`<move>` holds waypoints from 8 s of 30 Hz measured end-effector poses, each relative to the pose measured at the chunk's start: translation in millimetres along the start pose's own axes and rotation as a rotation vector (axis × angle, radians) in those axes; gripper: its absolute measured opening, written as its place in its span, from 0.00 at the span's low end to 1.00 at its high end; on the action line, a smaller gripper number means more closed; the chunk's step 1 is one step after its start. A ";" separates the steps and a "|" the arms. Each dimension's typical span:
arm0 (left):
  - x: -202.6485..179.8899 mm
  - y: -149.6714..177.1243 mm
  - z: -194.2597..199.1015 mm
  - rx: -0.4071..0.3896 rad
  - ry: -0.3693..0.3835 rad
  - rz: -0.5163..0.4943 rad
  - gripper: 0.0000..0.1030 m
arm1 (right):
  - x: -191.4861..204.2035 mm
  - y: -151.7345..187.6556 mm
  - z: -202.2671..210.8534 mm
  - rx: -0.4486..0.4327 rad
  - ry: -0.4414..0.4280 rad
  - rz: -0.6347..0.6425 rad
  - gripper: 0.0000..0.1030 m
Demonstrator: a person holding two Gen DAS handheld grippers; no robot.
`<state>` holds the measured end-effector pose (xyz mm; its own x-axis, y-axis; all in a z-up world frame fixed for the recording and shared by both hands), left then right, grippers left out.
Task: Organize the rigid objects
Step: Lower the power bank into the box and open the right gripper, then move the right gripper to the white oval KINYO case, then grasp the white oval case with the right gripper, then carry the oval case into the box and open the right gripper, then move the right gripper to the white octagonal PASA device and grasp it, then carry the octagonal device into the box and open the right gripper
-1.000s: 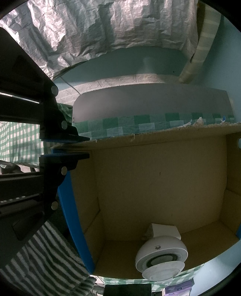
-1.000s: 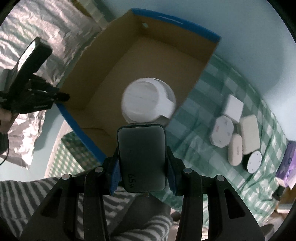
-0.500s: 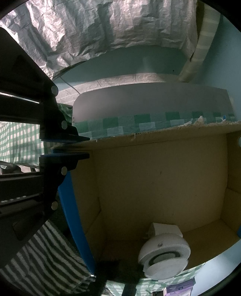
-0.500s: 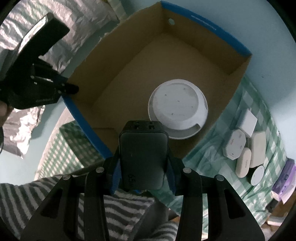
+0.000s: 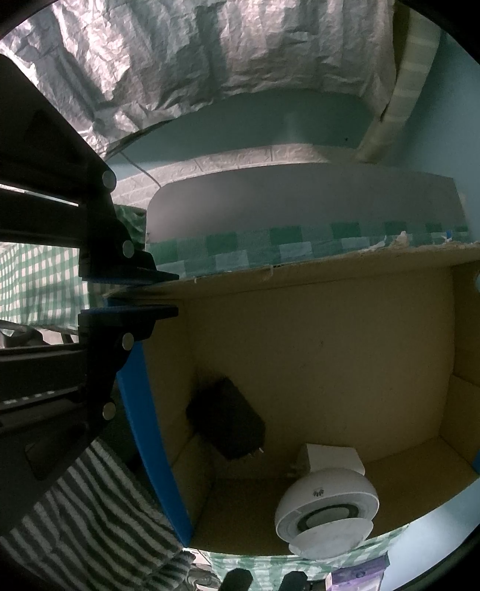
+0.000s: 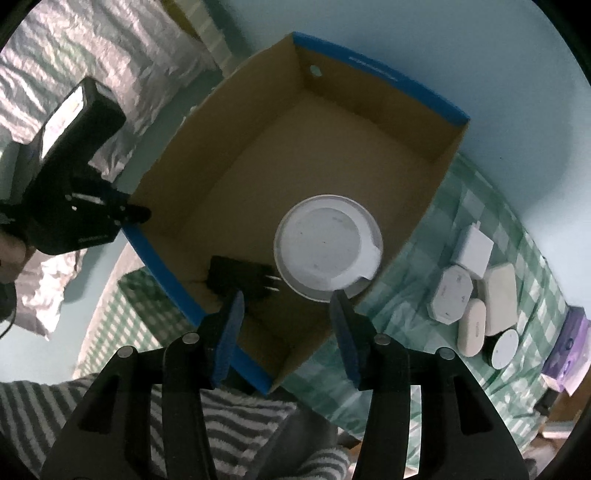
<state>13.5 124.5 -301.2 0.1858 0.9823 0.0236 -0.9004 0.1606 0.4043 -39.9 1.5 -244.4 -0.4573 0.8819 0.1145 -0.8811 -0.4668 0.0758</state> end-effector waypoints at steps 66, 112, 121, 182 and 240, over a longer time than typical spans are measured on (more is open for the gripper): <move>0.0 4.8 1.9 0.005 0.005 0.033 0.08 | -235.4 55.7 -96.0 0.176 0.115 -0.403 0.52; -0.7 4.5 0.2 0.004 0.004 0.025 0.08 | -173.9 59.8 -39.6 0.092 -0.038 -0.371 0.36; -0.9 4.5 0.9 0.000 0.005 0.022 0.08 | -140.2 22.1 8.8 0.023 -0.045 -0.276 0.36; 1.6 2.4 2.3 -0.005 0.002 0.021 0.08 | -88.8 -42.3 13.1 0.012 0.072 -0.167 0.56; -2.9 2.9 2.0 -0.007 0.006 0.029 0.08 | -200.3 -2.1 -116.7 0.184 0.051 -0.471 0.52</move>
<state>11.1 121.9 -298.3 0.1572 0.9871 0.0302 -0.9083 0.1325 0.3967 39.6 -166.5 -383.0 -0.0252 0.9994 -0.0218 -0.9593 -0.0180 0.2817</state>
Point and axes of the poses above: each gripper's, at about its wrist camera, not at the fingertips, and z roughly against the way its jaws point, x to its left, y to its underside, the point moved 7 cm from there along -z, roughly the way its jaws point, and after that the axes turned 14 degrees about x, right-handed, at the moved point
